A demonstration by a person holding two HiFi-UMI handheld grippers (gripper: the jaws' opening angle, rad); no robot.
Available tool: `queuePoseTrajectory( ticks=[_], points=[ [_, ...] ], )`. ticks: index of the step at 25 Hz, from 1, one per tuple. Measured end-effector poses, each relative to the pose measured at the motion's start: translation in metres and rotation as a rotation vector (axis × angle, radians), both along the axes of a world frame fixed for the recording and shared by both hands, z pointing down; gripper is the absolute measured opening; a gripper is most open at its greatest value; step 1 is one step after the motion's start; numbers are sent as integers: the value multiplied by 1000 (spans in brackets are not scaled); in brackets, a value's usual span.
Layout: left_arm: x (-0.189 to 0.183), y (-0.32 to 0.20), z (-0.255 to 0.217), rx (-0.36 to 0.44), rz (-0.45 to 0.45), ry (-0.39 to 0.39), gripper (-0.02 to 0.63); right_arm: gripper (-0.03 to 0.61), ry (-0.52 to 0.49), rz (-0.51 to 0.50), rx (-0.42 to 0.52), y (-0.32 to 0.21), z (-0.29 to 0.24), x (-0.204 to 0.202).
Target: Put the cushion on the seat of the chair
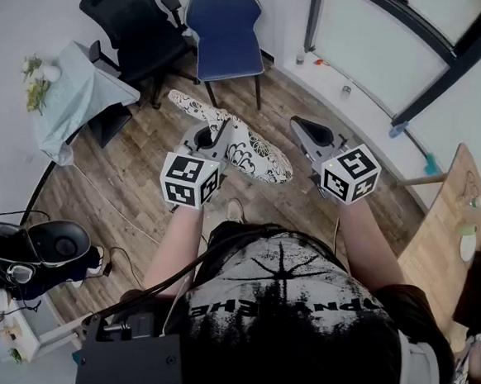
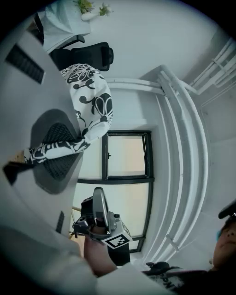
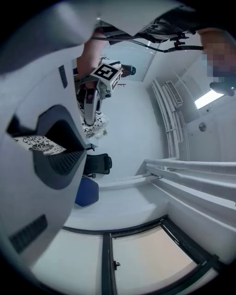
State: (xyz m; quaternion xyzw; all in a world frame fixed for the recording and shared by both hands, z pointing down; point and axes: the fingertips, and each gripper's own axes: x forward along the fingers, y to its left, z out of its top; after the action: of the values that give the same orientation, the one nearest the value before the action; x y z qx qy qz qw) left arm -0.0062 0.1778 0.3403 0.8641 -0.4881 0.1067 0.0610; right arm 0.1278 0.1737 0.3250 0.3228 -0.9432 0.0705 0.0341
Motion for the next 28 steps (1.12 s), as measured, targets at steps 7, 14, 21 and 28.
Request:
queuePoseTrajectory(
  ticks=[7, 14, 21, 28],
  points=[
    [1, 0, 0, 0, 6, 6, 21, 17, 3, -4, 3, 1, 1, -2],
    [1, 2, 2, -5, 10, 7, 21, 18, -8, -7, -7, 4, 3, -4],
    [2, 0, 3, -11, 13, 5, 21, 18, -25, -7, -11, 4, 4, -2],
    [3, -2, 3, -17, 21, 4, 21, 18, -21, 1, 1, 2, 5, -3]
  ],
)
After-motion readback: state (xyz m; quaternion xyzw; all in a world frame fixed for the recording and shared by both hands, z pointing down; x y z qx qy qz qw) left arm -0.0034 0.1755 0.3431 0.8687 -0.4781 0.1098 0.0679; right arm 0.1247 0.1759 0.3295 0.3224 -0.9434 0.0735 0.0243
